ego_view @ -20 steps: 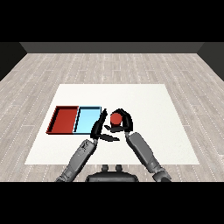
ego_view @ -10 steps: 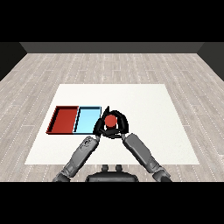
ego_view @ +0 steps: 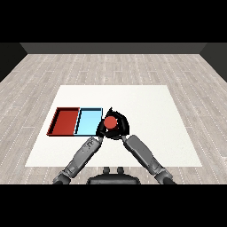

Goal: Pick the red can and put it in the red box

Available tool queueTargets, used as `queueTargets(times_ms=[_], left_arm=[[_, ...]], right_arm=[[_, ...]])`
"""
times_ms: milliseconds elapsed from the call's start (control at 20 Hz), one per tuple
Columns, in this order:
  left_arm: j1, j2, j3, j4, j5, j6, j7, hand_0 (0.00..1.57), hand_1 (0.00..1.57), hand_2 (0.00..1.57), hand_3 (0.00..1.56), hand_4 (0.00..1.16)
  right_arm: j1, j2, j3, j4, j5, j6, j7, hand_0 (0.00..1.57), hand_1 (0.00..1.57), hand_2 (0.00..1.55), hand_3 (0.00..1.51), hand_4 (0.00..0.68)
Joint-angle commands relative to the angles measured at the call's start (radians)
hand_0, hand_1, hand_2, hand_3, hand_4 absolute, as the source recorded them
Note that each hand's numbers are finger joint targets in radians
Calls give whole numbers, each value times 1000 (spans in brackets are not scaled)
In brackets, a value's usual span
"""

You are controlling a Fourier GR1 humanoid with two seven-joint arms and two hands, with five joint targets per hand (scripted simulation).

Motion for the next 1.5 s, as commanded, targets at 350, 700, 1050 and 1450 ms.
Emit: queueTargets(times_ms=[350, 700, 1050, 1450], left_arm=[[-8, -12, -129, -8, 9, 196, 44, 1571, 1571, 1520, 1421, 904], [-67, -11, -144, 81, 18, 259, -1, 1571, 1571, 1452, 1300, 881], [-137, -12, -17, 126, 36, 196, 14, 1571, 1571, 1522, 1426, 880], [-51, -11, -60, 31, 26, 217, -8, 1571, 1571, 1569, 1491, 1140]], right_arm=[[29, 9, 60, -39, -14, -8, -8, 1493, 1493, 1446, 1398, 522], [-3, 9, 46, -50, -2, -30, -2, 1478, 1478, 1437, 1390, 558], [3, 9, 13, -55, 17, 7, -5, 1516, 1516, 1460, 1398, 544], [-10, 9, 22, -4, -83, 69, -65, 763, 763, 612, 0, 0]])
